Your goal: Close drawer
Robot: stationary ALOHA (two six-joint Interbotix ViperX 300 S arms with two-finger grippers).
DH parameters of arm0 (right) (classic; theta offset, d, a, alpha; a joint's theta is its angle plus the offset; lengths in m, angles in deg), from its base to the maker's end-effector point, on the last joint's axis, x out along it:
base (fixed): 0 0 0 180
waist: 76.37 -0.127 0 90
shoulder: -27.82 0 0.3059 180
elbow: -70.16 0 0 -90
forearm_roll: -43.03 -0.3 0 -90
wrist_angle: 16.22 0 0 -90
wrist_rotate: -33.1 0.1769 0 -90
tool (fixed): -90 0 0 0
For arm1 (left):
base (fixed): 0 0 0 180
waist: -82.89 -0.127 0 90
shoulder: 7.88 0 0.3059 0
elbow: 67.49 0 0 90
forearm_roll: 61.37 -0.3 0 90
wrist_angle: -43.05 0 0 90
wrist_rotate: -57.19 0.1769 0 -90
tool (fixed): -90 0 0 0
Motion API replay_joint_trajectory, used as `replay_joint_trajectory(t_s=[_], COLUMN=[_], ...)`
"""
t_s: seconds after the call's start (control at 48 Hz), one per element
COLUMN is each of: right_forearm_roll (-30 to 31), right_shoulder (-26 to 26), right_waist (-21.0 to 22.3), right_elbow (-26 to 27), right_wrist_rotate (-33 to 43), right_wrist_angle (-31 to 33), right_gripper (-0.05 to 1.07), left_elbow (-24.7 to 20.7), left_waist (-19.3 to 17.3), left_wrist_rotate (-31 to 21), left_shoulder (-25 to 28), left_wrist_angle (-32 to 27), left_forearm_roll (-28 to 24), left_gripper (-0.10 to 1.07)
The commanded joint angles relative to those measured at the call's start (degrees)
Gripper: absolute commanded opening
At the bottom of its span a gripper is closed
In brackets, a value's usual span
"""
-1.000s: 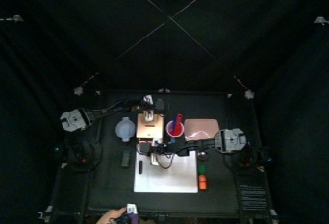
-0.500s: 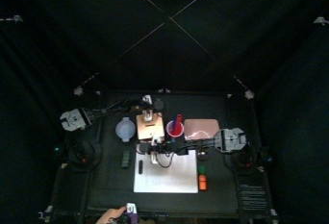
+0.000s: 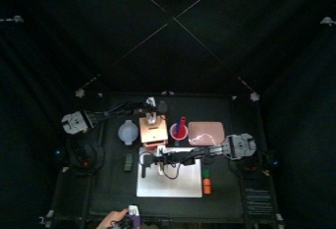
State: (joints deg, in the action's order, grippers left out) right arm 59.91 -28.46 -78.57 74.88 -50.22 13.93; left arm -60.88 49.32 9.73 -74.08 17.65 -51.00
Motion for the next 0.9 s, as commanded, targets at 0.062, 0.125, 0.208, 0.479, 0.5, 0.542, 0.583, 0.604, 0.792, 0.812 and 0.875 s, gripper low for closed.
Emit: replay_joint_trajectory(t_s=[0.062, 0.125, 0.208, 0.479, 0.5, 0.542, 0.583, 0.604, 0.792, 0.812, 0.875], right_forearm_roll=[4.39, 4.75, 5.19, 9.84, 9.84, 10.02, 10.20, 10.37, 11.34, 11.34, 11.43], right_shoulder=[-2.46, -2.46, -2.29, 0.09, 0.26, 0.53, 0.97, 1.14, 2.64, 2.72, 2.99], right_waist=[1.23, 1.67, 2.37, 4.48, 4.57, 4.92, 5.54, 5.80, 7.82, 8.00, 8.44], right_elbow=[0.62, 0.53, 0.44, 2.29, 2.46, 2.90, 3.34, 3.52, 5.36, 5.71, 6.24], right_wrist_rotate=[0.00, 0.00, -0.09, 0.00, 0.00, 0.00, 0.00, 0.00, 0.00, 0.00, 0.00], right_wrist_angle=[-1.32, -1.41, -1.41, -1.41, -1.49, -1.41, -1.49, -1.49, -1.49, -1.49, -1.49], right_gripper=[0.19, 0.19, 0.19, 0.19, 0.19, 0.19, 0.19, 0.19, 0.19, 0.19, 0.18], left_elbow=[-0.62, -0.62, -0.70, -0.79, -0.79, -0.88, -0.79, -0.79, -0.88, -0.88, -0.88], left_waist=[-0.18, -0.18, -0.18, -0.18, -0.18, -0.18, -0.18, -0.18, -0.53, -0.53, -0.53], left_wrist_rotate=[0.09, 0.18, 0.26, 0.44, 0.35, 0.35, 0.44, 0.35, 0.44, 0.44, 0.53], left_shoulder=[-0.88, -0.88, -0.79, -0.79, -0.70, -0.70, -0.70, -0.70, -0.70, -0.70, -0.53], left_wrist_angle=[0.18, 0.18, 0.18, 0.18, 0.18, 0.18, 0.18, 0.35, 0.53, 0.62, 0.62], left_forearm_roll=[-0.09, -0.18, -0.35, -0.79, -0.97, -1.23, -1.49, -1.67, -2.46, -2.37, -2.46], left_gripper=[0.49, 0.49, 0.49, 0.49, 0.49, 0.49, 0.49, 0.49, 0.49, 0.49, 0.49])
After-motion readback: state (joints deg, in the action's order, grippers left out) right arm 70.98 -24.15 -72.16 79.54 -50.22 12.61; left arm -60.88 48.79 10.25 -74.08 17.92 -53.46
